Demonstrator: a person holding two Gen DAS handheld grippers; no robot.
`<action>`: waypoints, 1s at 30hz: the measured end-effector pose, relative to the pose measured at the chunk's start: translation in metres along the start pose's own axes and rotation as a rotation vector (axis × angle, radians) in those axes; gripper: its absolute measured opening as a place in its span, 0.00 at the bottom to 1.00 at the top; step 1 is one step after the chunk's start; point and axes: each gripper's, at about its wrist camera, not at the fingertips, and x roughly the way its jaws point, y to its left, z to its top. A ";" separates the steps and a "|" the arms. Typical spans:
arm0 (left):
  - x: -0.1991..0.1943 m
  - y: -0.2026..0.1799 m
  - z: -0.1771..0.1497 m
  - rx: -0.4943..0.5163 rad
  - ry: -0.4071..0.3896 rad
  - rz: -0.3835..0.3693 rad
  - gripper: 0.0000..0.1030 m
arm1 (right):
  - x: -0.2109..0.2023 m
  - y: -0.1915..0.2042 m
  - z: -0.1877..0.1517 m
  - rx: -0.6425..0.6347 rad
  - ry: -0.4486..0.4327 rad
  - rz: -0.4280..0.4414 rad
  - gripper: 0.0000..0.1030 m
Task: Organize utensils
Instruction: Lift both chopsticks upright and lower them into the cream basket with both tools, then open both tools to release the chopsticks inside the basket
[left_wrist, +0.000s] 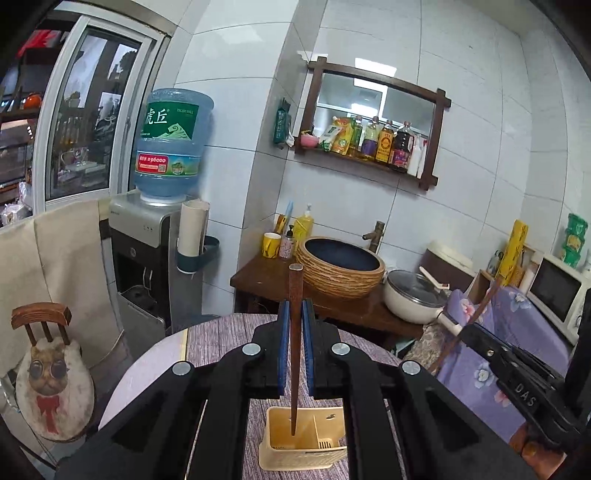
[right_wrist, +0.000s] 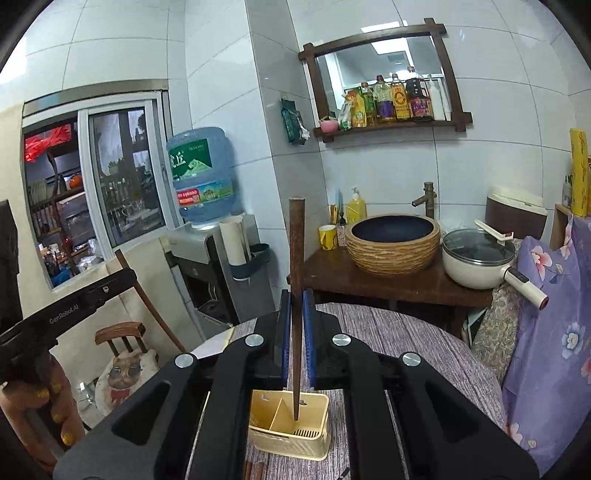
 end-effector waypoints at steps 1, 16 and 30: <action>0.004 0.000 -0.005 0.005 0.006 0.002 0.08 | 0.009 0.000 -0.007 0.000 0.016 -0.007 0.07; 0.067 0.011 -0.097 0.028 0.196 0.027 0.08 | 0.087 -0.017 -0.098 0.022 0.205 -0.004 0.07; 0.037 0.006 -0.106 0.041 0.133 -0.002 0.60 | 0.061 -0.021 -0.111 0.036 0.104 -0.001 0.56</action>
